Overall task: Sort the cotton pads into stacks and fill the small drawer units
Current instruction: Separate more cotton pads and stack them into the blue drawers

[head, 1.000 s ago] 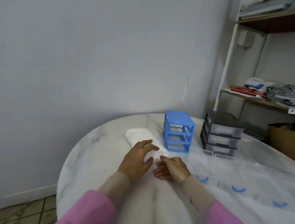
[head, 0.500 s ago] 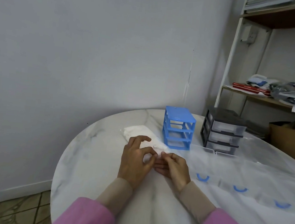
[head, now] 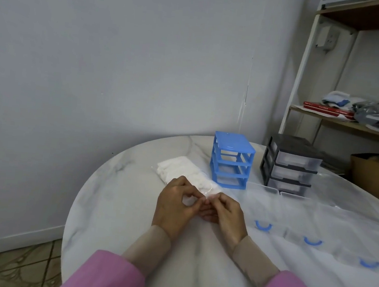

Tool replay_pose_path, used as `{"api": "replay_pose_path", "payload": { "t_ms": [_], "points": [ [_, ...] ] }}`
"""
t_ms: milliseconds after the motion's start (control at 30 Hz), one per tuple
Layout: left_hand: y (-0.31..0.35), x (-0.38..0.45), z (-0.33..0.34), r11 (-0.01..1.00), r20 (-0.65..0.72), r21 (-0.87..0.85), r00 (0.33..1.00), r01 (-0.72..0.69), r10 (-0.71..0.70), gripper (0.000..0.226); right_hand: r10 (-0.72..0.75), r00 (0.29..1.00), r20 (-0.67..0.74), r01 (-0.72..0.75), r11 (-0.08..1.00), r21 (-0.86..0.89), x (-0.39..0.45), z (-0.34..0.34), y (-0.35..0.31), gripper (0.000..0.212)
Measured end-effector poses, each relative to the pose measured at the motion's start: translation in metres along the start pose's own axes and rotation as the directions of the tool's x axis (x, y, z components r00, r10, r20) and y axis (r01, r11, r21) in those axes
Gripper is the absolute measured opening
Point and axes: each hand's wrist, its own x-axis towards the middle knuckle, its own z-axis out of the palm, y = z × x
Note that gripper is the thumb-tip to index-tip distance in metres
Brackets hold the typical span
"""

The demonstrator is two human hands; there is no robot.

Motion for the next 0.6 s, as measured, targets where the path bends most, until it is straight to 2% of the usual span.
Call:
{"api": "replay_pose_path", "payload": {
  "t_ms": [33, 100, 200, 267, 367, 500, 567, 600],
  "points": [
    [0.001, 0.0, -0.001, 0.999, -0.004, -0.035, 1.0, 0.025, -0.025, 0.004, -0.011, 1.0, -0.007, 0.011, 1.0, 0.0, -0.001, 0.0, 0.001, 0.024],
    [0.004, -0.001, -0.002, 0.978, 0.003, -0.16, 0.991, 0.133, -0.134, 0.019, -0.023, 0.999, -0.022, 0.024, 1.0, 0.007, -0.002, 0.001, 0.0, 0.021],
    [0.008, 0.001, -0.004, 0.859, 0.113, -0.37, 0.935, 0.354, -0.337, 0.017, -0.025, 1.0, -0.016, 0.026, 0.999, 0.027, -0.003, 0.002, -0.001, 0.024],
    [0.009, 0.002, -0.007, 0.779, 0.193, -0.451, 0.9, 0.435, -0.391, 0.012, -0.022, 1.0, 0.002, 0.022, 0.999, 0.024, -0.003, 0.002, -0.001, 0.025],
    [0.008, 0.004, -0.007, 0.716, 0.258, -0.507, 0.877, 0.48, -0.405, 0.013, -0.043, 0.998, 0.041, 0.042, 0.999, 0.024, -0.004, 0.001, 0.0, 0.025],
    [0.01, 0.003, -0.006, 0.704, 0.245, -0.511, 0.868, 0.494, -0.432, 0.011, -0.104, 0.991, 0.08, 0.105, 0.994, -0.01, -0.006, 0.001, 0.0, 0.022],
    [0.012, 0.002, -0.007, 0.75, 0.174, -0.474, 0.885, 0.46, -0.433, 0.013, -0.132, 0.987, 0.093, 0.135, 0.99, -0.029, -0.006, 0.001, 0.001, 0.022],
    [0.013, 0.0, -0.007, 0.807, 0.112, -0.424, 0.908, 0.411, -0.403, 0.012, -0.145, 0.985, 0.092, 0.15, 0.988, -0.046, -0.005, 0.001, 0.002, 0.022]
  ]
}}
